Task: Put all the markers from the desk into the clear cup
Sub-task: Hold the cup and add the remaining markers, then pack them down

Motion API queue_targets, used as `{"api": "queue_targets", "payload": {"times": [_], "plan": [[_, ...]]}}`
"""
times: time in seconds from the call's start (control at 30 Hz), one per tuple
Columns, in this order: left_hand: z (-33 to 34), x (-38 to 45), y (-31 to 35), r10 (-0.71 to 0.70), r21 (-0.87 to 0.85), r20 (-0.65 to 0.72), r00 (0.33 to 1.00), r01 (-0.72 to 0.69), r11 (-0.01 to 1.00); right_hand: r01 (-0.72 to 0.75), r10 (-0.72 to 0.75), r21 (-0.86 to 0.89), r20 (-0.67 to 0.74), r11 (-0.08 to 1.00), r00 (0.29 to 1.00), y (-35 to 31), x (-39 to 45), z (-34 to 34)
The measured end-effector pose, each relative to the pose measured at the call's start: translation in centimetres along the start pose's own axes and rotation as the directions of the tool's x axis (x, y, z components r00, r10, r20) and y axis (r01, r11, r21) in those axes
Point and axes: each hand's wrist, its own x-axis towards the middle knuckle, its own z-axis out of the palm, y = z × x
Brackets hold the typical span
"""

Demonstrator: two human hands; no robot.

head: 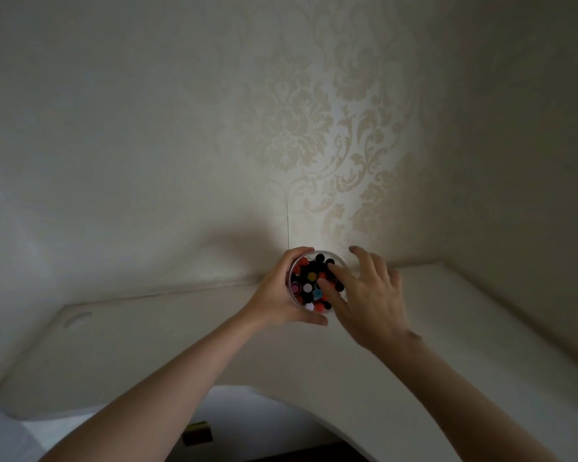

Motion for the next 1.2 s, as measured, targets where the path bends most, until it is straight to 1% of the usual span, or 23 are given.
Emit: {"api": "queue_targets", "payload": {"times": [0.1,0.17,0.27,0.3,0.37,0.47,0.6,0.67,0.77,0.8,0.9,1.03,1.1,1.2], "plan": [[-0.1,0.1,-0.2,0.008,-0.006,-0.001,1.000,-0.008,1.000,-0.013,0.013,0.024,0.007,1.000,1.000,-0.5,-0.3,0.3],[0.0,0.2,-0.3,0.007,-0.014,-0.005,1.000,-0.007,1.000,-0.034,0.032,0.123,0.024,0.992,0.999,-0.8,-0.5,0.3],[0.1,0.3,-0.5,0.003,-0.023,-0.009,1.000,-0.003,1.000,-0.113,0.092,0.335,0.077,0.936,0.993,-1.2,-0.5,0.3],[0.1,0.3,-0.5,-0.002,-0.024,-0.007,1.000,0.002,1.000,-0.120,0.100,0.349,0.074,0.930,0.992,-1.2,-0.5,0.3],[-0.1,0.2,-0.4,-0.004,-0.020,0.001,1.000,0.004,1.000,-0.094,0.081,0.290,0.057,0.952,0.995,-1.0,-0.3,0.3],[-0.1,0.1,-0.3,0.007,-0.009,0.013,1.000,-0.007,1.000,-0.040,0.041,0.147,0.000,0.988,0.999,-1.1,0.3,0.4],[0.1,0.1,-0.1,0.017,-0.001,0.015,1.000,-0.017,1.000,-0.048,0.047,0.022,0.050,0.999,0.998,-1.7,1.1,0.6],[0.1,0.2,-0.1,0.020,0.000,0.016,1.000,-0.020,1.000,-0.043,0.042,0.005,0.046,0.999,0.998,-1.8,1.2,0.6],[0.0,0.1,-0.2,0.025,-0.004,0.015,1.000,-0.025,1.000,0.038,-0.036,-0.038,0.050,0.999,0.998,-1.9,0.6,0.9],[0.0,0.0,-0.3,0.028,0.000,0.017,0.999,-0.028,1.000,0.043,-0.041,-0.044,0.040,0.998,0.998,-1.9,0.4,0.9],[-0.1,0.0,-0.2,0.044,0.011,0.035,0.998,-0.045,0.999,-0.014,0.016,-0.042,0.051,0.999,0.999,-2.1,0.7,0.7],[-0.1,0.3,0.1,0.046,0.024,0.070,0.996,-0.047,0.999,-0.119,0.112,0.059,0.109,0.991,0.988,-3.0,1.7,0.1],[-0.2,0.2,0.0,0.038,0.025,0.071,0.997,-0.040,0.999,-0.144,0.129,0.110,0.128,0.983,0.983,-2.9,1.8,0.1],[-0.3,0.2,-0.1,0.041,0.031,0.084,0.996,-0.043,0.999,-0.193,0.155,0.167,0.215,0.967,0.964,-2.7,1.6,0.1]]}}
